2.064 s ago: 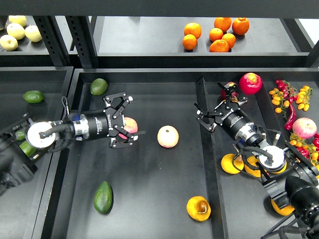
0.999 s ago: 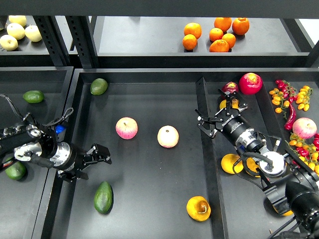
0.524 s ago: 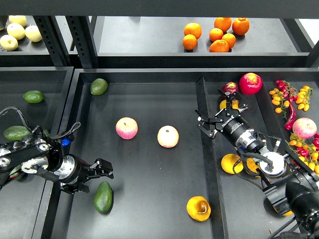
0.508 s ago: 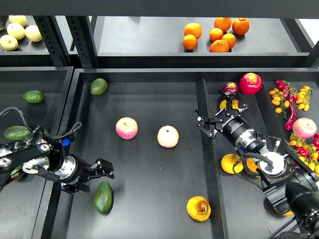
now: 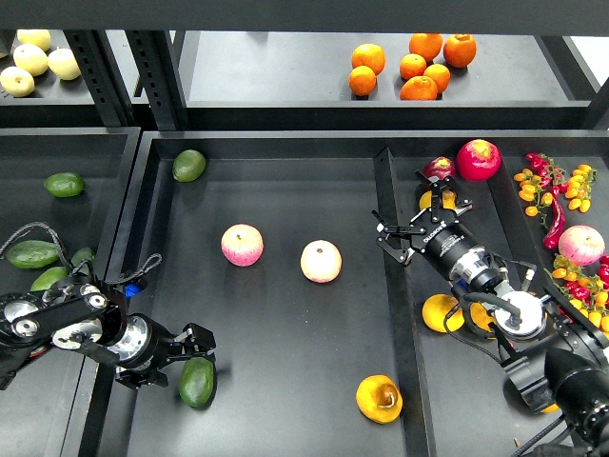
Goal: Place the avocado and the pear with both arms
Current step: 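Lower the left gripper over the avocado and close on it, then carry the avocado into the avocado bin and open the left gripper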
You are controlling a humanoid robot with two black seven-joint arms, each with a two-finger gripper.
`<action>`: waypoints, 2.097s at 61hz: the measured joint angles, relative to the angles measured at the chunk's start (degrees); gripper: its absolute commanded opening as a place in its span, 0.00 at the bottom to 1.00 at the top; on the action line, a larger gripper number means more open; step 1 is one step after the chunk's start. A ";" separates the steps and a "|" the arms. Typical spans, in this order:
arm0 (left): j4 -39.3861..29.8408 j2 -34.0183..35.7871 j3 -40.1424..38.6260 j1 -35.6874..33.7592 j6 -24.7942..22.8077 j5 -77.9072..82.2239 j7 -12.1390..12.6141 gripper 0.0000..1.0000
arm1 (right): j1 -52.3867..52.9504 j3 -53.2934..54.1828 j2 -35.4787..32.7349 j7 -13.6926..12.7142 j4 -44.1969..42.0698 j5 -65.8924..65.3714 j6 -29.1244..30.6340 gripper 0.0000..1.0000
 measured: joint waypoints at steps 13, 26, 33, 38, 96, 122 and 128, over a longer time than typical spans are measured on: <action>1.43 -1.36 0.03 0.05 0.00 0.07 0.00 0.99 | 0.00 0.00 0.00 0.00 -0.02 0.00 0.00 1.00; 2.45 -1.99 0.37 0.18 0.00 0.07 0.00 0.99 | -0.12 0.00 0.00 0.00 -0.05 0.00 0.00 1.00; 2.88 -2.20 0.71 0.37 0.00 0.07 0.00 0.99 | -0.17 0.00 0.00 0.00 -0.05 0.00 0.00 1.00; 3.46 -2.55 0.76 0.56 0.00 0.07 0.00 0.99 | -0.17 0.00 0.00 0.00 -0.05 0.00 0.00 1.00; 2.29 -3.73 -5.03 1.45 0.00 -8.32 0.01 0.22 | -1.20 0.09 0.00 -0.01 0.16 -0.02 0.00 1.00; -4.98 8.10 -5.70 -3.34 0.01 -23.27 0.00 0.19 | -1.24 0.00 0.00 -0.01 0.14 -0.02 0.00 1.00; -4.34 10.66 -5.70 -4.15 0.01 -24.37 0.01 0.19 | -1.24 -0.03 0.00 -0.01 0.18 -0.02 0.00 1.00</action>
